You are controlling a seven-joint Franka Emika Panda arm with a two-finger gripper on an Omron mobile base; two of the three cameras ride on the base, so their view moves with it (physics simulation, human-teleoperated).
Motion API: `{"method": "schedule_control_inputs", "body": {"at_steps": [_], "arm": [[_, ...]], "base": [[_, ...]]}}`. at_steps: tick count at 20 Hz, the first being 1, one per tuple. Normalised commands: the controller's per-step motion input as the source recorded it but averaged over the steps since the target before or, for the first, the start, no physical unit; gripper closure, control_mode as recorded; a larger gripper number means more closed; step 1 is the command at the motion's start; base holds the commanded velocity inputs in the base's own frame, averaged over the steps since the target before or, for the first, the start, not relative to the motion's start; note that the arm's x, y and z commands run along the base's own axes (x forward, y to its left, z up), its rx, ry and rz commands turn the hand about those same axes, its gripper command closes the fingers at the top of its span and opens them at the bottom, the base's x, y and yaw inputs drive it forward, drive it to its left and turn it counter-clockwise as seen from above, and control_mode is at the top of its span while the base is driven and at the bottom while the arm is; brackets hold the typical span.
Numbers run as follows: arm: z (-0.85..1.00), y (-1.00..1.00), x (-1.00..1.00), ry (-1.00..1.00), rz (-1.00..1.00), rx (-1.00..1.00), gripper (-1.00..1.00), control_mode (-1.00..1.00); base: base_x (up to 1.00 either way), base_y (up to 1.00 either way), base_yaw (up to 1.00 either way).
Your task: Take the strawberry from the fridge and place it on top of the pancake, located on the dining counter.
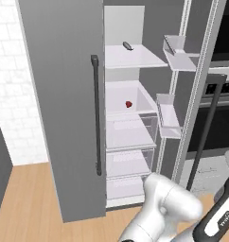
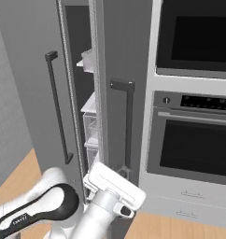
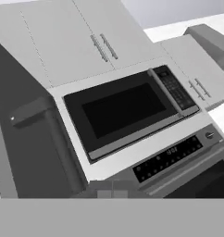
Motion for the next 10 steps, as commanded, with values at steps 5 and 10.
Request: {"method": "schedule_control_inputs", "body": {"at_steps": [5, 10], "arm": [[1.00, 0.84, -0.66, 0.09, 0.04, 0.00, 1.00, -1.00], [1.00, 0.98, -0.02, 0.53, 0.07, 0.00, 1.00, -1.00]], "base": [[0.00, 0.00, 0.00], [0.00, 0.00, 0.00]]}}
